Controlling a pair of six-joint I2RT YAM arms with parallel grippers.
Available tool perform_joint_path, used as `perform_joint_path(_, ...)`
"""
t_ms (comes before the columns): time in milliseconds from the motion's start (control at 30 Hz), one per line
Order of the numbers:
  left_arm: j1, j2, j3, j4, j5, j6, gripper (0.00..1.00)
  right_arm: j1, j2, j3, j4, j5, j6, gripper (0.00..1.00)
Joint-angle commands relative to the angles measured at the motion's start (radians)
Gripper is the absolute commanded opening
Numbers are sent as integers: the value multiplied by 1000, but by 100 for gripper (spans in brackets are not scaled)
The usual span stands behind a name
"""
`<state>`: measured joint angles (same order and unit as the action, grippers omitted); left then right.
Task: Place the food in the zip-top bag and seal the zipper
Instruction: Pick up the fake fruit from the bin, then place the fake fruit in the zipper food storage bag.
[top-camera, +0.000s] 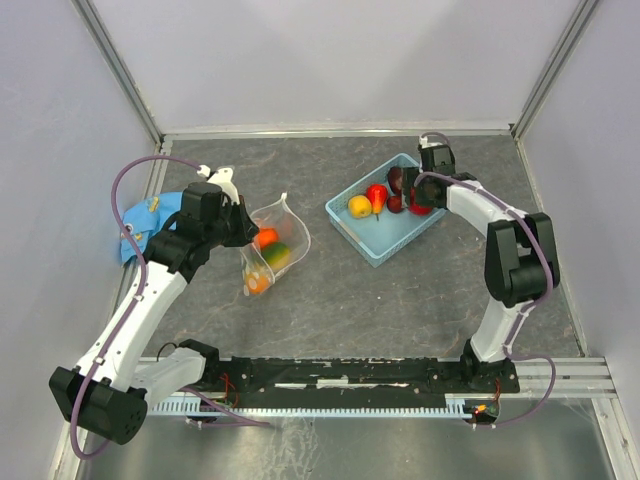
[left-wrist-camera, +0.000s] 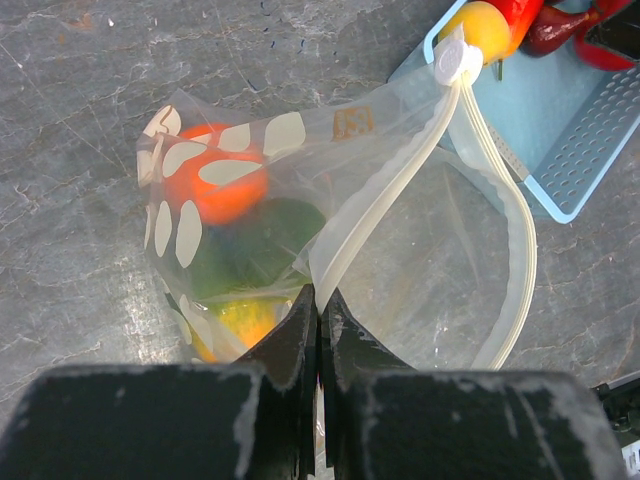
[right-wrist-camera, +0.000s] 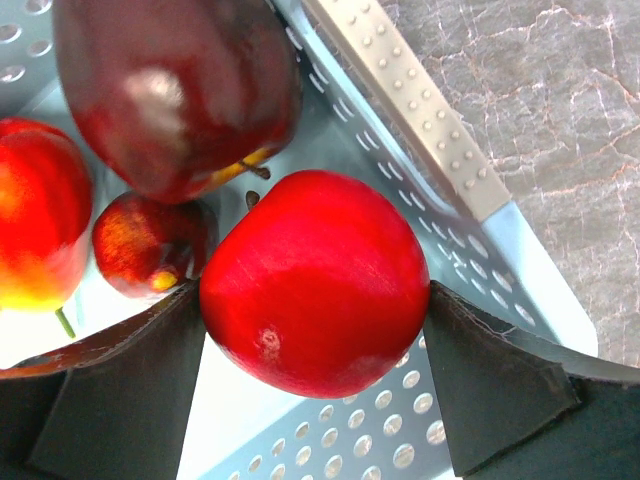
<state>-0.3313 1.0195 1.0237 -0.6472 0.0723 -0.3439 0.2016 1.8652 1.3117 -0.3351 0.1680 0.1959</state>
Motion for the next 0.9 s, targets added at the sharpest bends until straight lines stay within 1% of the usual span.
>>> perform_joint_path(0,6,-7,3,48,26,45,3,-1,-137,-33,6,-39,38,73)
perform_joint_path(167,7,-9,3,48,29,45,3,8,-202,-62,-20,-67,65,72)
perform_joint_path(400,8,-3,1,52,40,45,3,78,-357,-106,-61,-100,74,71)
perform_joint_path(667,7,-4,-2,57,51,48,3,240,-517,-132,-77,-99,103,72)
perform_joint_path(867,8,-1,-4,59,58,48,3,346,-607,-166,-12,-143,165,72)
